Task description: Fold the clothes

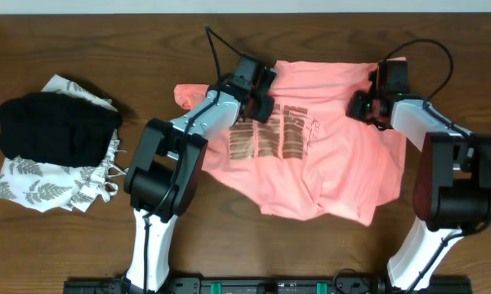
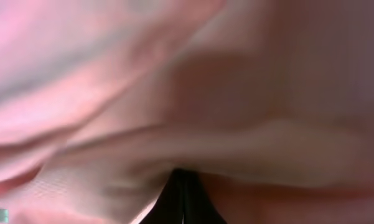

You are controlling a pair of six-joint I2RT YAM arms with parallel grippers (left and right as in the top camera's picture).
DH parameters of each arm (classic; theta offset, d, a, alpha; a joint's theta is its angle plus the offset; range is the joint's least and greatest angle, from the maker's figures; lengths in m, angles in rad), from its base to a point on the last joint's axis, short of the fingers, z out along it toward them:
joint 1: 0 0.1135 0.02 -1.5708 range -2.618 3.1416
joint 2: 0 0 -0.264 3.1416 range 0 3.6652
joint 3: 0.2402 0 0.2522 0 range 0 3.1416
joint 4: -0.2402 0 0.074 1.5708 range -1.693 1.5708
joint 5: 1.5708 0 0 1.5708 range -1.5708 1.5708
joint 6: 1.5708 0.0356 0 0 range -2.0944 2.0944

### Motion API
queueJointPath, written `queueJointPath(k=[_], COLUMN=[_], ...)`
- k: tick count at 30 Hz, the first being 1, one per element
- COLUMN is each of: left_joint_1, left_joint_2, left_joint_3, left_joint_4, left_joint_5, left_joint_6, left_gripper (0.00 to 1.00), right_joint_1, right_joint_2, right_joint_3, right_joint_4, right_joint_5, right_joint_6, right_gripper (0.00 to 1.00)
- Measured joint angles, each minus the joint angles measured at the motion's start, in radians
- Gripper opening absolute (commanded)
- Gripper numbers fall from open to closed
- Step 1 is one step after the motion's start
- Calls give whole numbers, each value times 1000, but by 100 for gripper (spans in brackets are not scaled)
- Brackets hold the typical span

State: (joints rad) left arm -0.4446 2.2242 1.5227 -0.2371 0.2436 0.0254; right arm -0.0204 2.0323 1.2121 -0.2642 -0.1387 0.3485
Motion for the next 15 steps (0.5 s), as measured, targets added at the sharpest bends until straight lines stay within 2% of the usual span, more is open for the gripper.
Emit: queueJointPath(k=[5, 8, 11, 12, 15], left_joint_1=[40, 71, 95, 102, 122], left_joint_2=[58, 79, 92, 95, 97], left_joint_3=[34, 54, 90, 105, 175], left_joint_4=[146, 186, 158, 135, 3], left_joint_5=[-32, -38, -42, -44, -57], left_joint_6=[-29, -45, -57, -59, -55], left_gripper=[17, 24, 34, 36, 43], right_joint_1=[-15, -35, -58, -68, -105], right_joint_2=[42, 58, 67, 71, 77], right_joint_3=[4, 3, 22, 37, 98], right_joint_4=[155, 214, 197, 173, 51], right_joint_5=[-16, -27, -58, -73, -129], right_joint_6=[6, 4, -19, -32, -84], right_gripper=[1, 2, 5, 9, 28])
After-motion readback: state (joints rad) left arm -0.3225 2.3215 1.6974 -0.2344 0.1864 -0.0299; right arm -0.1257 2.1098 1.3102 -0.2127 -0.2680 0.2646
